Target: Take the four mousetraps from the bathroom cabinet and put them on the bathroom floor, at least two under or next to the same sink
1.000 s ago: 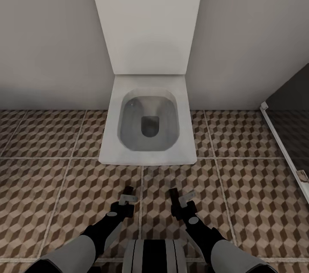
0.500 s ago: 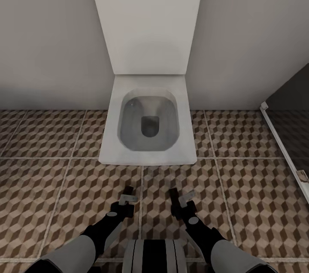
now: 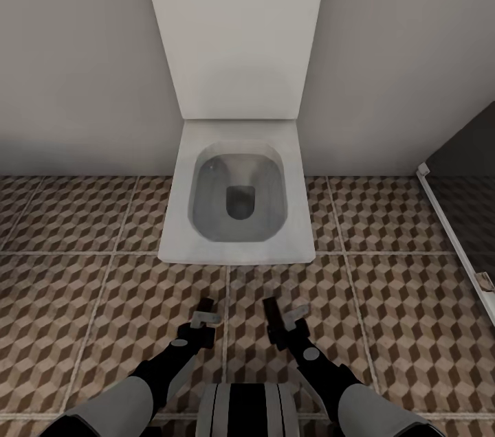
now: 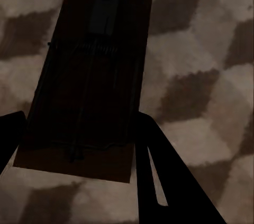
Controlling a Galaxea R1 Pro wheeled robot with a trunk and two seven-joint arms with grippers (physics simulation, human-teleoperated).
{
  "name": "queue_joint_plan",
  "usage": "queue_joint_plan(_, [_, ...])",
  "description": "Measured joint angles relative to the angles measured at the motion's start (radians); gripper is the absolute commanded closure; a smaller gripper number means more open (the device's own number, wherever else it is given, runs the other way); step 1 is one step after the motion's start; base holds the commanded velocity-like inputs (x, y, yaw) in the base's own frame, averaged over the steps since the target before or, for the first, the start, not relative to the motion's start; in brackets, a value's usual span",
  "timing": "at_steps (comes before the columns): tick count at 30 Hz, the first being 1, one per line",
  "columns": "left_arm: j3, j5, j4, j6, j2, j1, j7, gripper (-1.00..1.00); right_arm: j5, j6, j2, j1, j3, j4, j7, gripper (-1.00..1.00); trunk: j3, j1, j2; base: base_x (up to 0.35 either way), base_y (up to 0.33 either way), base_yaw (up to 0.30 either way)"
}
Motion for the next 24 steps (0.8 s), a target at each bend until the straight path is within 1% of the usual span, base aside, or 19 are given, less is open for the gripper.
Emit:
queue_joint_plan(6, [0.0,0.0,0.0,0.0,0.0,0.0,0.0,1.0,0.0,-0.001,0.0,0.0,0.001,0.0,0.013,1.0,0.0,0.0,0.0,0.0,0.0,0.0])
queue_joint_plan(24, [-0.001,0.001,0.002,0.001,-0.002,0.001,0.0,1.0,0.0,-0.001,0.0,0.0,0.002,0.0,0.015,1.0,0.0,0.0,0.0,0.0,0.0,0.0])
